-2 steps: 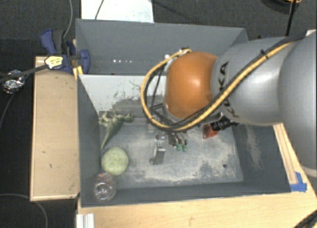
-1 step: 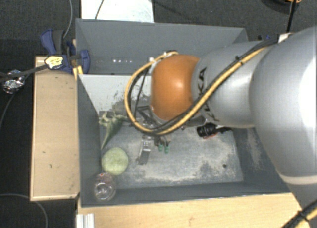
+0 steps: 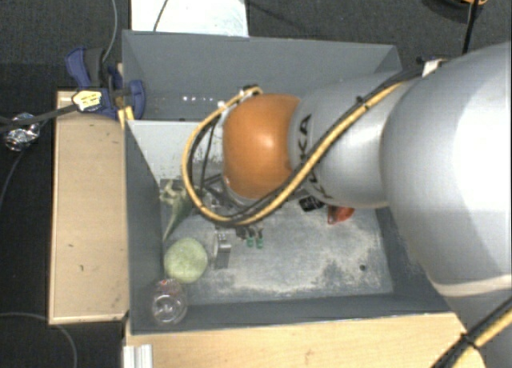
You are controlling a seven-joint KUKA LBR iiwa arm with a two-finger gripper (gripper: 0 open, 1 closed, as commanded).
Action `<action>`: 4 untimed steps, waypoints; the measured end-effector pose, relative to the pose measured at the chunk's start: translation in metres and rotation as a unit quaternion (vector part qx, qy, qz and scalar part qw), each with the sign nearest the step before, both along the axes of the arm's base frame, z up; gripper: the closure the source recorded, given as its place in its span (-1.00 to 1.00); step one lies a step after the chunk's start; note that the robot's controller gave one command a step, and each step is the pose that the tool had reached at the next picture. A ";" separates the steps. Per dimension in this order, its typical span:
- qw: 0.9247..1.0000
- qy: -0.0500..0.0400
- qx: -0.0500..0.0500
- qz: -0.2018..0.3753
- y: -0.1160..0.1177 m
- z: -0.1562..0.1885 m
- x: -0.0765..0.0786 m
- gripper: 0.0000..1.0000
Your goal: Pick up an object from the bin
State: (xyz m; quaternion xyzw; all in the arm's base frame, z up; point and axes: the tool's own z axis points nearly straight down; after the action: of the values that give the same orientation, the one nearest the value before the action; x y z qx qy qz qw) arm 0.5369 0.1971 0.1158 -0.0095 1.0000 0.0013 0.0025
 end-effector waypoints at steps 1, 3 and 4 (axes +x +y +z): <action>0.996 -0.001 -0.001 0.086 0.024 -0.030 -0.007 -1.00; 0.982 -0.003 0.000 0.186 0.047 0.006 0.028 1.00; 0.983 -0.002 0.000 0.185 0.047 0.006 0.028 -1.00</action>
Offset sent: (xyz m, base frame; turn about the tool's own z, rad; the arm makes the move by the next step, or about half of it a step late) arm -0.0012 0.0342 -0.0458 -0.3555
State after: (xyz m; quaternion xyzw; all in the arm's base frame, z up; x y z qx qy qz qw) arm 0.5652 0.2442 0.1217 -0.1944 0.9809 0.0014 0.0047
